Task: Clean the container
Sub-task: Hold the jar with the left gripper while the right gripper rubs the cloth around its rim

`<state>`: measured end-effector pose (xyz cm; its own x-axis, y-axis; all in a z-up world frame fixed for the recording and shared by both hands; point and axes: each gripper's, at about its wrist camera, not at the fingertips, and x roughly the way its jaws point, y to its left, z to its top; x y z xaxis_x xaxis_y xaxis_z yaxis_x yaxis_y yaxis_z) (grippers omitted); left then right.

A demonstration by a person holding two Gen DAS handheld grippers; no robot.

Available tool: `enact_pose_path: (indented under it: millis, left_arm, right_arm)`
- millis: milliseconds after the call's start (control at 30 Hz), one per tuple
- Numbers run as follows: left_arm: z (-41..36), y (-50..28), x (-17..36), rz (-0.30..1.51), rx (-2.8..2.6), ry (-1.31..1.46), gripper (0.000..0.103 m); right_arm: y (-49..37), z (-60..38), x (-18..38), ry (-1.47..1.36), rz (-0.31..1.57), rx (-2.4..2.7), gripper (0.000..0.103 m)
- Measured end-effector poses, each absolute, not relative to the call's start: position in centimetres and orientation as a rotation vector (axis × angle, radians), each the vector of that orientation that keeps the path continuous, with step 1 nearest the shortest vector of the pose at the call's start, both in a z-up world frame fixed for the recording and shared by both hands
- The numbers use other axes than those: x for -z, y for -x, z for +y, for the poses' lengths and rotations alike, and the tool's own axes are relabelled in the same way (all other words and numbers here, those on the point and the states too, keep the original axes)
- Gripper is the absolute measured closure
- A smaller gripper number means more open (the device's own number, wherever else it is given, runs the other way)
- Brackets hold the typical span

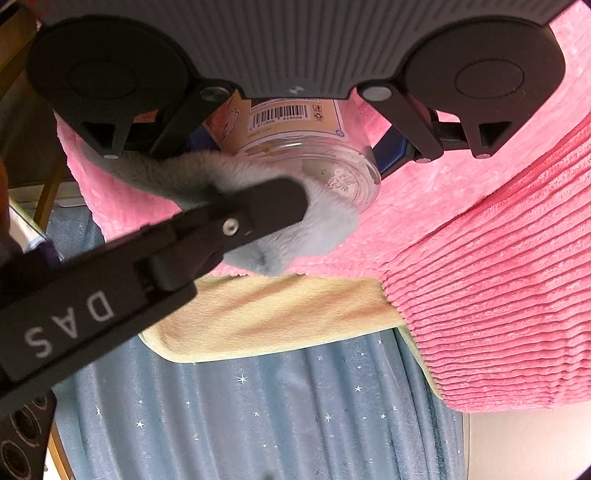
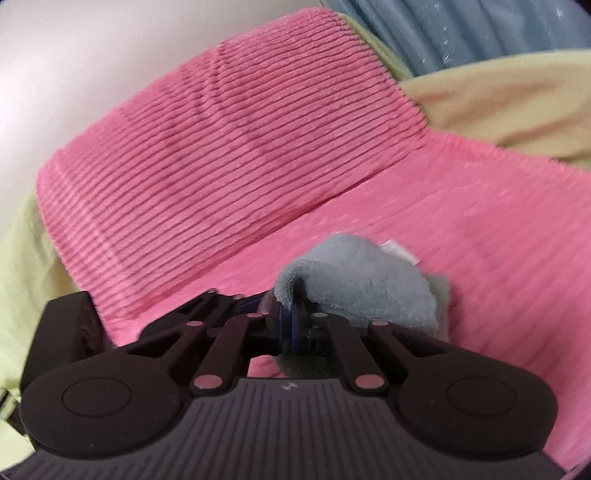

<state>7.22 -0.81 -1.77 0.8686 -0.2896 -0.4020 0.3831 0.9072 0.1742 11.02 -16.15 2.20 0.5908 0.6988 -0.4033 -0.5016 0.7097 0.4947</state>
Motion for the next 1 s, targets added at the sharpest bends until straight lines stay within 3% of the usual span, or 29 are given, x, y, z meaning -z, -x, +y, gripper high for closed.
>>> enact_pose_path:
  millis: [400, 1000]
  left_arm:
    - [-0.4, -8.3, 1.7, 0.378, 0.363, -0.251, 0.017]
    - [-0.2, -8.2, 1.7, 0.379, 0.358, -0.248, 0.017]
  right_arm:
    - [-14.3, -14.6, -1.7, -0.329, 0.554, -0.676, 0.103]
    - [-11.1, -14.5, -1.7, -0.363, 0.593, -0.7, 0.102]
